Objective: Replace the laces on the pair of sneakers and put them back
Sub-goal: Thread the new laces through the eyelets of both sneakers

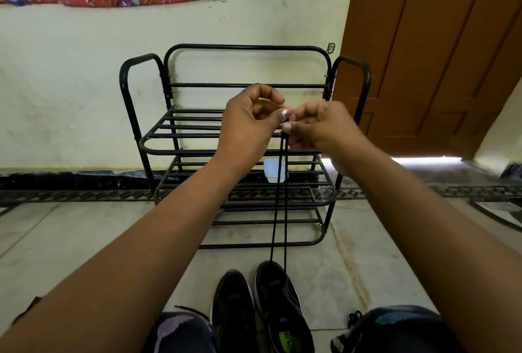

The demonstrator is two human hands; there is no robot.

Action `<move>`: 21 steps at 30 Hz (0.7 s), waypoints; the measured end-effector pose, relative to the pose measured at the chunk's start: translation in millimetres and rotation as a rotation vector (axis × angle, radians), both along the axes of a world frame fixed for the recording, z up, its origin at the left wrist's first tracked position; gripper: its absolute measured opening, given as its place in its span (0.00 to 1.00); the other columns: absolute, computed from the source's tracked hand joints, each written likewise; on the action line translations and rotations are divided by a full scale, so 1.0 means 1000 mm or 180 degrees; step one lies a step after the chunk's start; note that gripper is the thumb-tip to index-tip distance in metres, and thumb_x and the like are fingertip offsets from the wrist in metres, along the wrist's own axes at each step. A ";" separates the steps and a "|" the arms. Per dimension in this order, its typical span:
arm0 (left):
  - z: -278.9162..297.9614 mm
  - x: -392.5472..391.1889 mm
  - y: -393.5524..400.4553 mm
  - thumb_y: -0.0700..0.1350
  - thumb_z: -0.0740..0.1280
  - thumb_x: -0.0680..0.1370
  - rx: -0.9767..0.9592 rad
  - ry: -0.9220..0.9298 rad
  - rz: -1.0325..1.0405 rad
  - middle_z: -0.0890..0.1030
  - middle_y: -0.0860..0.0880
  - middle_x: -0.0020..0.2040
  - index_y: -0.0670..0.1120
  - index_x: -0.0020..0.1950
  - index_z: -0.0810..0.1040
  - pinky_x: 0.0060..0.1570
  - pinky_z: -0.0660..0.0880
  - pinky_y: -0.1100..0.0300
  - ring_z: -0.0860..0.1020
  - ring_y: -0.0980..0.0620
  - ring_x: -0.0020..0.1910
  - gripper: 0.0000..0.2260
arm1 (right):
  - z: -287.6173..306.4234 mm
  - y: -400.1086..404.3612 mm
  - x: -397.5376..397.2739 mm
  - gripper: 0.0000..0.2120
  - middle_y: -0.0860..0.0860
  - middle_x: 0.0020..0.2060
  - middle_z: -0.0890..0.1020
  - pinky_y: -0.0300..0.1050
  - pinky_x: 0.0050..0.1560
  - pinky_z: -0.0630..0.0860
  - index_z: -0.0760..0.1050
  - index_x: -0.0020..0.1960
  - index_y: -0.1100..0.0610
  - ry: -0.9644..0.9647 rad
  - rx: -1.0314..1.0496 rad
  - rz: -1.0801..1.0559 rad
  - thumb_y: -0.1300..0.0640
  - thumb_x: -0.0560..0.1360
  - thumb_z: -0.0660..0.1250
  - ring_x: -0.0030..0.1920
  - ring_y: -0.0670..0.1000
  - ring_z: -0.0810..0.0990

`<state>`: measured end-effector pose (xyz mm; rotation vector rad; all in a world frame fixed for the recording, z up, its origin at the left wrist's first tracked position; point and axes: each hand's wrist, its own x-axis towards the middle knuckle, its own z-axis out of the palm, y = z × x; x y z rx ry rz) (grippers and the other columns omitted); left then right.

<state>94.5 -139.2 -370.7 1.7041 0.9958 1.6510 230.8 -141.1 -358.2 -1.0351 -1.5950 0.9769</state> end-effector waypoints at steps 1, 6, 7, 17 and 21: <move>-0.002 0.001 0.001 0.34 0.69 0.74 0.0025 0.0020 0.0024 0.83 0.43 0.41 0.47 0.43 0.75 0.47 0.80 0.57 0.83 0.49 0.43 0.08 | -0.003 0.000 -0.001 0.02 0.54 0.34 0.79 0.39 0.34 0.79 0.75 0.43 0.64 0.0078 -0.0013 0.0007 0.68 0.73 0.68 0.33 0.50 0.77; -0.007 0.003 0.005 0.36 0.68 0.76 -0.0293 -0.0078 -0.0015 0.84 0.48 0.45 0.45 0.51 0.78 0.50 0.79 0.61 0.82 0.55 0.47 0.07 | -0.014 0.008 -0.002 0.05 0.52 0.32 0.77 0.39 0.35 0.77 0.75 0.39 0.62 0.0511 -0.0055 -0.0254 0.66 0.73 0.68 0.32 0.47 0.75; -0.008 0.003 0.006 0.36 0.67 0.77 -0.0394 -0.0070 -0.0018 0.84 0.49 0.47 0.45 0.52 0.79 0.50 0.79 0.61 0.82 0.54 0.48 0.06 | -0.016 0.009 -0.002 0.05 0.52 0.32 0.77 0.39 0.35 0.76 0.75 0.39 0.61 0.0593 -0.0084 -0.0311 0.66 0.73 0.69 0.32 0.47 0.75; -0.019 0.007 0.007 0.38 0.72 0.74 -0.0967 0.0402 -0.0200 0.84 0.44 0.41 0.42 0.52 0.79 0.46 0.80 0.55 0.83 0.49 0.43 0.08 | -0.017 0.011 0.000 0.02 0.48 0.35 0.79 0.40 0.36 0.74 0.77 0.42 0.60 0.0754 -0.0151 -0.0577 0.63 0.74 0.69 0.35 0.44 0.77; -0.022 0.012 0.010 0.38 0.72 0.74 -0.0984 0.0286 -0.0070 0.83 0.40 0.40 0.40 0.48 0.79 0.44 0.81 0.55 0.83 0.46 0.42 0.06 | -0.016 0.010 -0.002 0.03 0.48 0.34 0.80 0.36 0.32 0.74 0.79 0.44 0.61 0.0874 -0.0160 -0.0594 0.61 0.74 0.70 0.31 0.40 0.76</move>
